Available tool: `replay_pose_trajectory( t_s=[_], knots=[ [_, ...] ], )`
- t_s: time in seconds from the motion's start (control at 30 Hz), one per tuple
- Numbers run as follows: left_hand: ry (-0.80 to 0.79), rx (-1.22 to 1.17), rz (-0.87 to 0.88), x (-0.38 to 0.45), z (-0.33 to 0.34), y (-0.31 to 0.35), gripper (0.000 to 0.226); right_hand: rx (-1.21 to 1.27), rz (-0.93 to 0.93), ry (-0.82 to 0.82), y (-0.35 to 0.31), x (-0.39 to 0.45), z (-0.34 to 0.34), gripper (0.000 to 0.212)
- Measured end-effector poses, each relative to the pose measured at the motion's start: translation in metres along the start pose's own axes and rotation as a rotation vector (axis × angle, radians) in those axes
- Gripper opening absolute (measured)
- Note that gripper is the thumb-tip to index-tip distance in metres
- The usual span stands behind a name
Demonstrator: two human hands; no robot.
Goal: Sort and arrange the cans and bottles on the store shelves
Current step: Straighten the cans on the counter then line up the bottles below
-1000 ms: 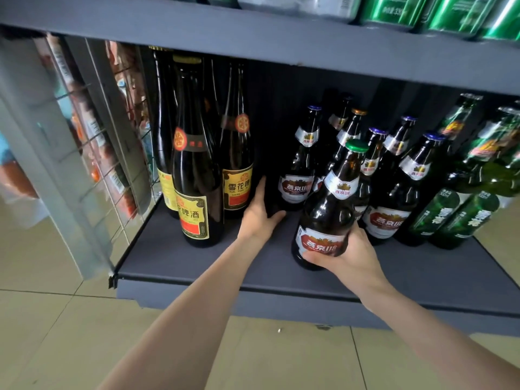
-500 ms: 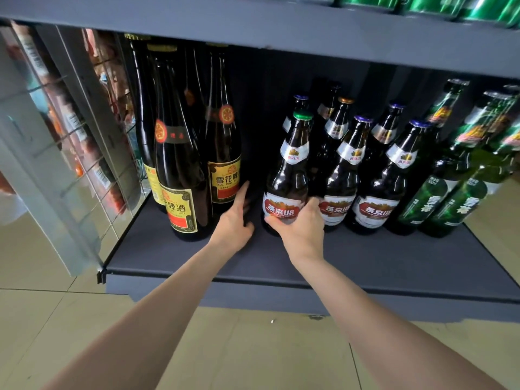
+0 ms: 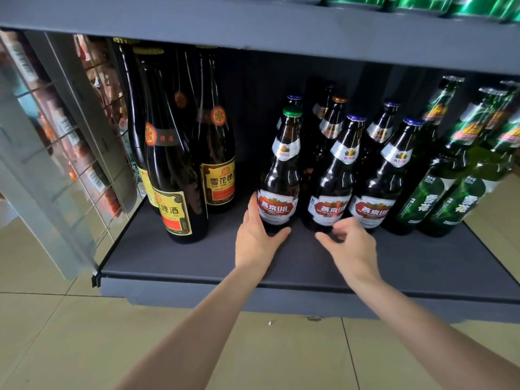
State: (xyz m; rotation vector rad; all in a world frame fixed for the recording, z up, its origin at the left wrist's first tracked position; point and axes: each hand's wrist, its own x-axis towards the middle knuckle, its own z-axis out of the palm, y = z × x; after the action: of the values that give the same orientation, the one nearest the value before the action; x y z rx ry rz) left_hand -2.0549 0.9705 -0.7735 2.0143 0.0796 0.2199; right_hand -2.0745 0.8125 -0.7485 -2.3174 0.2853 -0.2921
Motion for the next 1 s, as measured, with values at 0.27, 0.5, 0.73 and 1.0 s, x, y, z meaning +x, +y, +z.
replay_pose_trajectory(
  t_s=[0.27,0.5,0.73,1.0],
  knots=[
    [0.166,0.053,-0.023,-0.002,0.010,0.002,0.078,0.083,0.081,0.176,0.000,0.009,0.029,0.060],
    [0.226,0.094,-0.033,0.000,0.015,0.004,0.076,0.084,0.110,0.276,0.000,0.012,0.042,0.054],
    [0.245,0.106,-0.051,0.001,0.018,0.006,0.074,0.079,0.106,0.285,0.001,0.013,0.043,0.056],
    [0.275,0.168,-0.064,0.002,0.026,0.009,0.071,0.036,0.104,0.272,0.001,0.012,0.043,0.055]
  ],
)
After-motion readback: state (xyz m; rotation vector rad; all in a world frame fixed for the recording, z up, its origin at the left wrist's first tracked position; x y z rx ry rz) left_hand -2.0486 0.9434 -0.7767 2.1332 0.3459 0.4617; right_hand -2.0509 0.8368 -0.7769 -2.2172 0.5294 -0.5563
